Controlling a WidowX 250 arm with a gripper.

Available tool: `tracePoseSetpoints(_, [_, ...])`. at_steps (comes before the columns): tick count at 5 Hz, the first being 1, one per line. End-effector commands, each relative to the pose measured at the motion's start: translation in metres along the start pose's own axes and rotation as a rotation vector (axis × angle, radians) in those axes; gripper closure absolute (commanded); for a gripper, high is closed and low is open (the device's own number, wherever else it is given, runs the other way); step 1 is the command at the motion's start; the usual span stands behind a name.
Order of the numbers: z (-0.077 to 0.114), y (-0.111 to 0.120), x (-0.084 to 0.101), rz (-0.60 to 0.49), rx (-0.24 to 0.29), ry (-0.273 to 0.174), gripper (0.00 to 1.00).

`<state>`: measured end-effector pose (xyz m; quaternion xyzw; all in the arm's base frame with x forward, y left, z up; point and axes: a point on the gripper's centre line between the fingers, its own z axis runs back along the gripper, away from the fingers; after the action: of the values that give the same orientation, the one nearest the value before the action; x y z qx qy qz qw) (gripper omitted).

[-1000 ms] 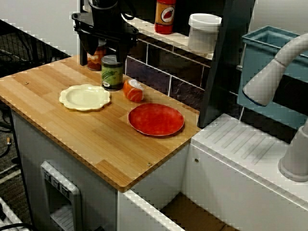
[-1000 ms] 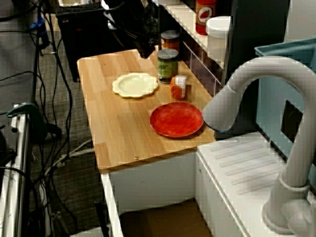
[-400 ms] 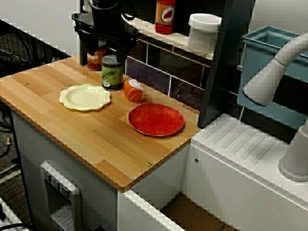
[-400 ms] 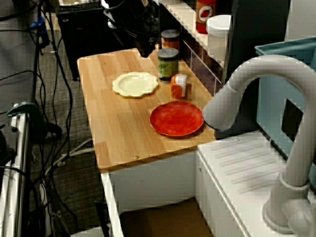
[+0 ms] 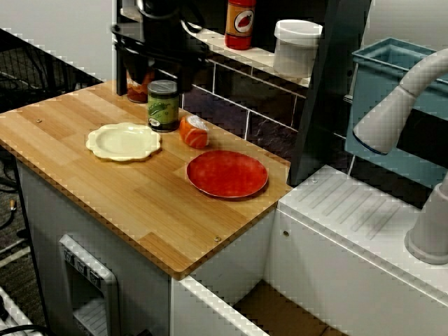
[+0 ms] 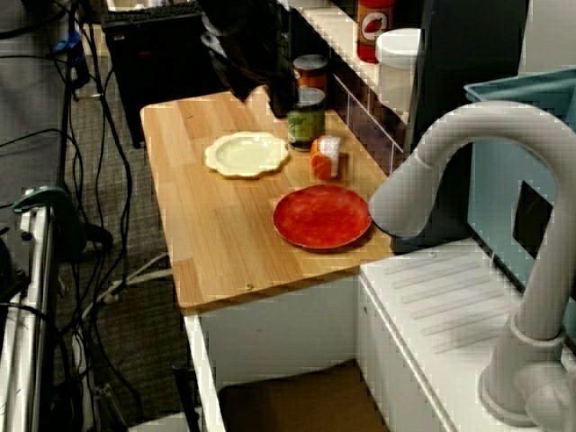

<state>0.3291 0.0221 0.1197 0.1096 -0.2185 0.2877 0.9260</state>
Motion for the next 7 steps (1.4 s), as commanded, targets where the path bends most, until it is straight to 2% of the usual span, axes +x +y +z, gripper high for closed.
tracePoseSetpoints(1, [-0.008, -0.037, 0.012, 0.107, -0.027, -0.029, 0.0])
tracePoseSetpoints(3, [-0.016, -0.041, 0.019, 0.106, 0.003, -0.095, 0.0])
tracePoseSetpoints(4, [-0.019, -0.035, 0.019, 0.11, 0.033, -0.145, 0.0])
tracePoseSetpoints(6, [-0.022, -0.029, 0.02, 0.125, 0.045, -0.108, 0.0])
tracePoseSetpoints(7, [-0.033, -0.039, 0.02, 0.147, 0.069, -0.069, 0.0])
